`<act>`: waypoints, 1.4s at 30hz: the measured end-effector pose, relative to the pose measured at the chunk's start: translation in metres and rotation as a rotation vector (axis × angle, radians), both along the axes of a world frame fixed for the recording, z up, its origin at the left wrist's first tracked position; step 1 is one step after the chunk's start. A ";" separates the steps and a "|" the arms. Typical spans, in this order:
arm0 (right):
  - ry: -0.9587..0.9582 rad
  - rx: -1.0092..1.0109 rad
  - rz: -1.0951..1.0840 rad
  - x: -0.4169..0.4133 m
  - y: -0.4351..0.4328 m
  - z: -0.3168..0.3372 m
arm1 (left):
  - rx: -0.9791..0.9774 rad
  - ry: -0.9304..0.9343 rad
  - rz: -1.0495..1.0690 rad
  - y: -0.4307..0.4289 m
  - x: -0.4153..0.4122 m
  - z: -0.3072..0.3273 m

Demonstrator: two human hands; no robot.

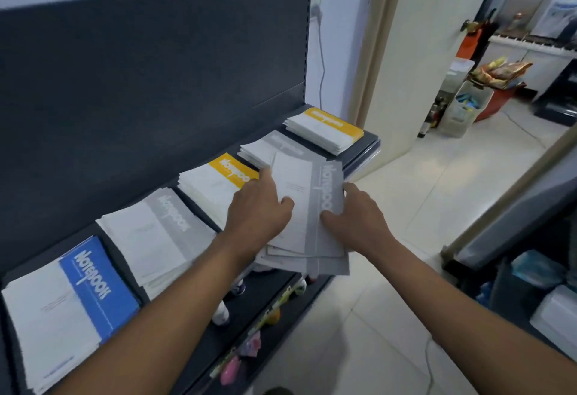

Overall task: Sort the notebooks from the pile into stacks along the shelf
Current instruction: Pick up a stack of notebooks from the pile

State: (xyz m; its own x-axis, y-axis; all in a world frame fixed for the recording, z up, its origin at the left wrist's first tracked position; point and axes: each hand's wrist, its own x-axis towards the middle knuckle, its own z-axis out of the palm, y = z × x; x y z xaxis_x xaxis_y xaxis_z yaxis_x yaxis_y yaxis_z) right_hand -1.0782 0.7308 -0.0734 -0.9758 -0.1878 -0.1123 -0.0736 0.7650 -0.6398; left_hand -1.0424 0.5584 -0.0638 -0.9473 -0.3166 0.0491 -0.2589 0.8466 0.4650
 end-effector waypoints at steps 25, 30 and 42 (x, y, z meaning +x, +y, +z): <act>0.042 0.185 0.426 -0.259 -0.067 -0.013 | 0.091 -0.113 0.497 -0.027 -0.183 -0.027; 0.091 0.219 0.603 -0.290 -0.094 -0.020 | 0.138 -0.122 0.637 -0.037 -0.198 -0.036; 0.038 0.427 0.858 -0.321 -0.112 -0.042 | 0.005 -0.255 0.753 -0.017 -0.216 -0.054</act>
